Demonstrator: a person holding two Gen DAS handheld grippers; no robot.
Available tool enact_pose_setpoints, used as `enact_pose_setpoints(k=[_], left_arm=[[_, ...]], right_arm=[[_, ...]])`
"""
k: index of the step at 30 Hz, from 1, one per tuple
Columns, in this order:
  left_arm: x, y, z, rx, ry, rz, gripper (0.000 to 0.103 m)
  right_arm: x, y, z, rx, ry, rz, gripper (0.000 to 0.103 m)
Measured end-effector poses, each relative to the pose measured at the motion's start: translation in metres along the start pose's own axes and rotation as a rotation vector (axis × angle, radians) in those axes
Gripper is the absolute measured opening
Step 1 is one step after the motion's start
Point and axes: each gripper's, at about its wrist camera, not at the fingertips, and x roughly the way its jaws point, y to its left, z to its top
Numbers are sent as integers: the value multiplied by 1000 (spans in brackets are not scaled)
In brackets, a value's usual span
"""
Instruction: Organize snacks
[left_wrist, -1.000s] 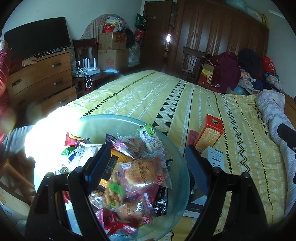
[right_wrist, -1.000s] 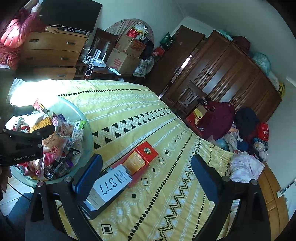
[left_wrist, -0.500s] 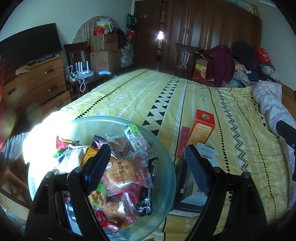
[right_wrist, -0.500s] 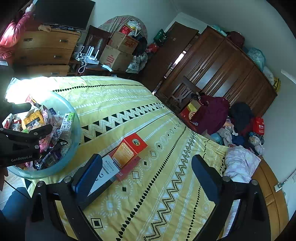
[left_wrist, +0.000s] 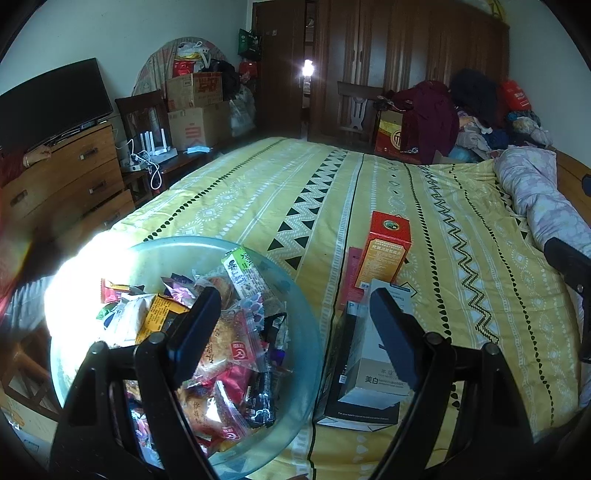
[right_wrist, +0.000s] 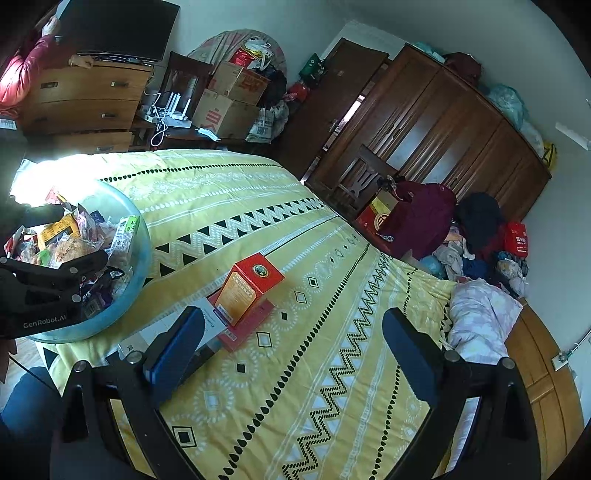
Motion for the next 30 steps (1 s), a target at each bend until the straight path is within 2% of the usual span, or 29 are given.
enact_pose_setpoints(k=[23,27,30], left_arm=[[0,-59,-9,83,20,-35,84],[5,-86,-19,111,30,-78,86],[14,-123,-43,172,54,-148,92]], right_arm=[[0,-29,-27,39,16,-22,99],[10,-41,-49,81,29,-25,103],[35,-68,-97,234,97,32,103]])
